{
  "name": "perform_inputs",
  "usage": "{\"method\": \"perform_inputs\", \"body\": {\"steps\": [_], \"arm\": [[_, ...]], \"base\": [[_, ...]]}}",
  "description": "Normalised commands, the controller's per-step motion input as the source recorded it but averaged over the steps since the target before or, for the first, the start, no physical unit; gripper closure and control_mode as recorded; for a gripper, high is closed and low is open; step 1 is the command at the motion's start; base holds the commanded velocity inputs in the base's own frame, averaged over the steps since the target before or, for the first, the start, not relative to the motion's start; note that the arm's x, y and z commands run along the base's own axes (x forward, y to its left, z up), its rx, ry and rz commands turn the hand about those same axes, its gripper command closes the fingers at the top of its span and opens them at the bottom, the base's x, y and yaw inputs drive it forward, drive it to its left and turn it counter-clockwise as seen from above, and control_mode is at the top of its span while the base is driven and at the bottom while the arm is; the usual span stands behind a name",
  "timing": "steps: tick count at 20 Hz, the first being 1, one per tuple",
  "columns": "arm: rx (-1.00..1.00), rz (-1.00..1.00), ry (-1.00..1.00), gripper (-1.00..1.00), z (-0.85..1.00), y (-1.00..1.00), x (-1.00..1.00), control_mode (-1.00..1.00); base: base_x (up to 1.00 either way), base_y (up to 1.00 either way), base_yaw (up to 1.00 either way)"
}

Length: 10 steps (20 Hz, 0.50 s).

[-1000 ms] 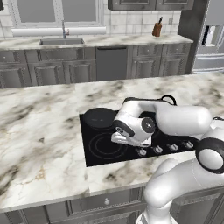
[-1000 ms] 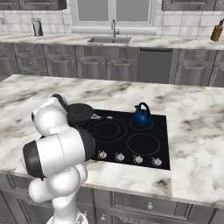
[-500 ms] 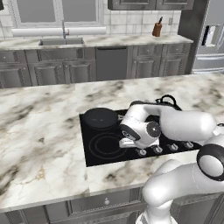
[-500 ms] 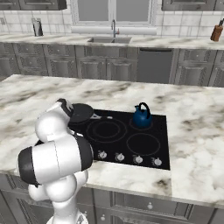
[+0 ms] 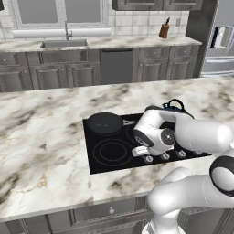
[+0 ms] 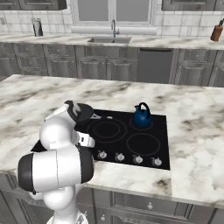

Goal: Pick the pan from the cabinet and place it on the stove. Then turn on the stove burner for the pan.

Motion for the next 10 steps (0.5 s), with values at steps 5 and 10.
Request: {"method": "perform_inputs", "body": {"steps": [5,10], "arm": [[-0.25,-0.03,0.19,-1.00,0.51,-0.37,0.04,-1.00],[-0.22,-0.07,0.20,-1.00,0.48,-0.41,0.11,-1.00]], "base": [[0.00,0.00,0.00],[0.00,0.00,0.00]]}}
